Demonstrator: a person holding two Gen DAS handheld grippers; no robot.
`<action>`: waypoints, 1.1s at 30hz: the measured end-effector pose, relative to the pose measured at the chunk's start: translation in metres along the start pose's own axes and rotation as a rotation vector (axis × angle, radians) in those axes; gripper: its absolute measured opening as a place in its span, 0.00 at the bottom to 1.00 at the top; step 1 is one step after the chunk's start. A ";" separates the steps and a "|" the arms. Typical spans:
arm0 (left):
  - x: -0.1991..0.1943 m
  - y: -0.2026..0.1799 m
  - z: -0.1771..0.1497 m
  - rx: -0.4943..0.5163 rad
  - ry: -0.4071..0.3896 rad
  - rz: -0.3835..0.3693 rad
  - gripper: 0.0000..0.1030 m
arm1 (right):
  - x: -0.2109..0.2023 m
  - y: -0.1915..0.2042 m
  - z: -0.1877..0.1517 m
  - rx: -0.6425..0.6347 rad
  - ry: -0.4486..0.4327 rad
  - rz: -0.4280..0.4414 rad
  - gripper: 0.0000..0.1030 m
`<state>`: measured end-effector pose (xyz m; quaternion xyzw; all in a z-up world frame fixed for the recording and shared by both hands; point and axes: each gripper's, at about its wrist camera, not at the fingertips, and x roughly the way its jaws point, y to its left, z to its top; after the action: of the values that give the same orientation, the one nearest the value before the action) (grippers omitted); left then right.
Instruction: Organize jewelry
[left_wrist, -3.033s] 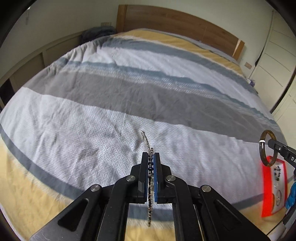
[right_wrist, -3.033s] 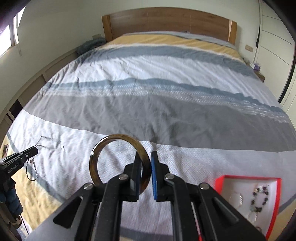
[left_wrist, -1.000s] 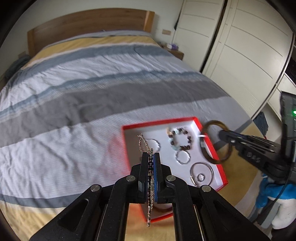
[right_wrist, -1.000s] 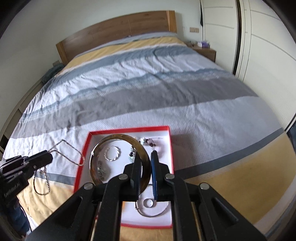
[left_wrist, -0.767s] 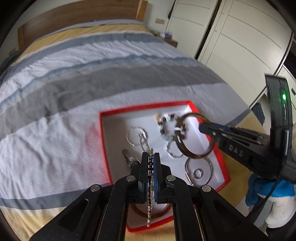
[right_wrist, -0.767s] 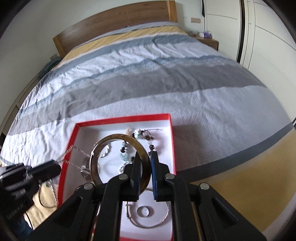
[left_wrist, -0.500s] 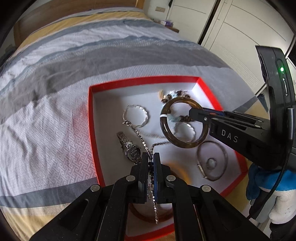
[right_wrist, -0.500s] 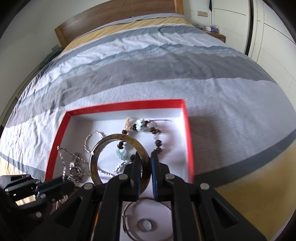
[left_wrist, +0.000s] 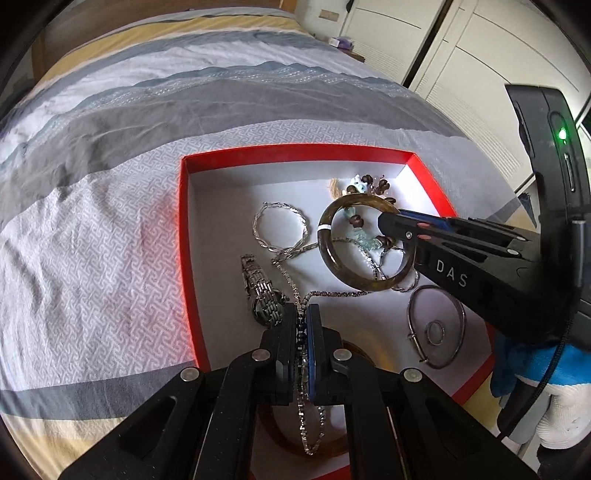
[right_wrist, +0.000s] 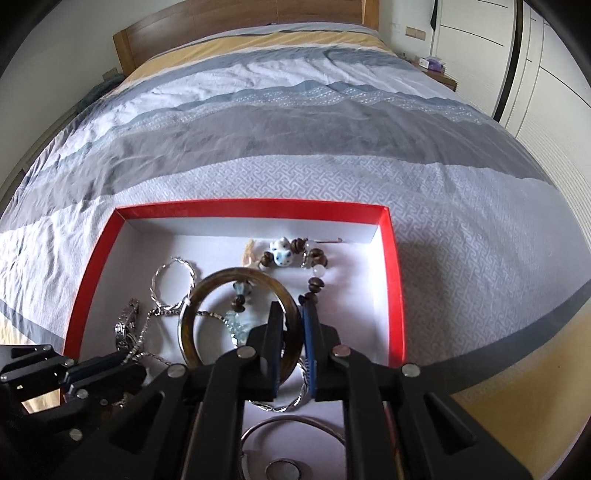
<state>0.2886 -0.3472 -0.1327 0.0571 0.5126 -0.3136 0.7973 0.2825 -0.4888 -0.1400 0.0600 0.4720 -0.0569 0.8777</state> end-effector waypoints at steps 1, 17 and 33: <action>0.000 0.002 0.000 -0.007 0.002 -0.003 0.05 | 0.000 0.000 0.000 0.001 0.004 0.000 0.11; -0.040 0.002 -0.012 -0.038 -0.055 0.010 0.41 | -0.047 -0.003 -0.011 0.050 -0.033 -0.032 0.36; -0.166 0.028 -0.069 -0.097 -0.202 0.142 0.65 | -0.149 0.059 -0.057 -0.017 -0.120 -0.034 0.49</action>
<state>0.2043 -0.2232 -0.0301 0.0228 0.4388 -0.2351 0.8670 0.1631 -0.4146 -0.0435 0.0410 0.4198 -0.0715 0.9039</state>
